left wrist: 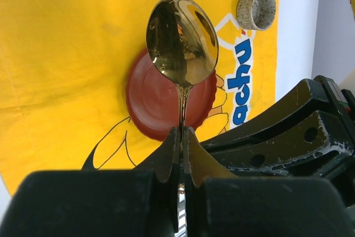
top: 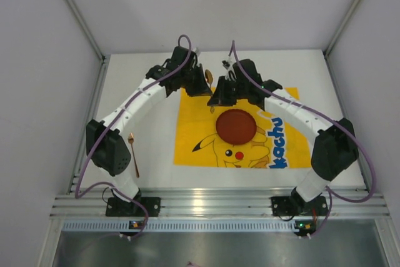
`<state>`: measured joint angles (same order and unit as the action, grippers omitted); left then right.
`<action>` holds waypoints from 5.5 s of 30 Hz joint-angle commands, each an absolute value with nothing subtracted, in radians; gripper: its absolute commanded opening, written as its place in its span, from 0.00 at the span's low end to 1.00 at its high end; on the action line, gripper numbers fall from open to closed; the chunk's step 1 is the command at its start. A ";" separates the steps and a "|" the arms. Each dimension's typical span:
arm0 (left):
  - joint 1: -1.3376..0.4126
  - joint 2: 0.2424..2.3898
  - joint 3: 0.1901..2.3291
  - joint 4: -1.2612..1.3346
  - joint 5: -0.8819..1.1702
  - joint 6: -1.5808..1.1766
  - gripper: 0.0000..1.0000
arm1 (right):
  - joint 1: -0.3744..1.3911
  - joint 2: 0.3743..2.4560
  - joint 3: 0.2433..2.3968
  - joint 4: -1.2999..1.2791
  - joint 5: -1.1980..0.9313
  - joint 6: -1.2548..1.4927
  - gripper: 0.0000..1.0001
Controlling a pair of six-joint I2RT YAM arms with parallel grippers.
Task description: Set the dinner table for one person
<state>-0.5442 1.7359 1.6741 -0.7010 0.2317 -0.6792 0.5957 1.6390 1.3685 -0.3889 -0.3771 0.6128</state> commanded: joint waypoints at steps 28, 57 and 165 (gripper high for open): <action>-0.045 1.258 1.019 -0.850 -0.071 -0.466 0.88 | 0.195 1.376 0.841 -0.609 -0.302 0.419 0.00; 0.161 1.506 0.979 -0.792 -0.066 -0.374 0.66 | 0.113 1.385 0.969 -0.850 -0.095 0.350 0.66; -0.008 1.577 0.324 1.083 0.012 -0.048 0.98 | 0.186 1.095 0.844 -0.321 -0.151 0.388 1.00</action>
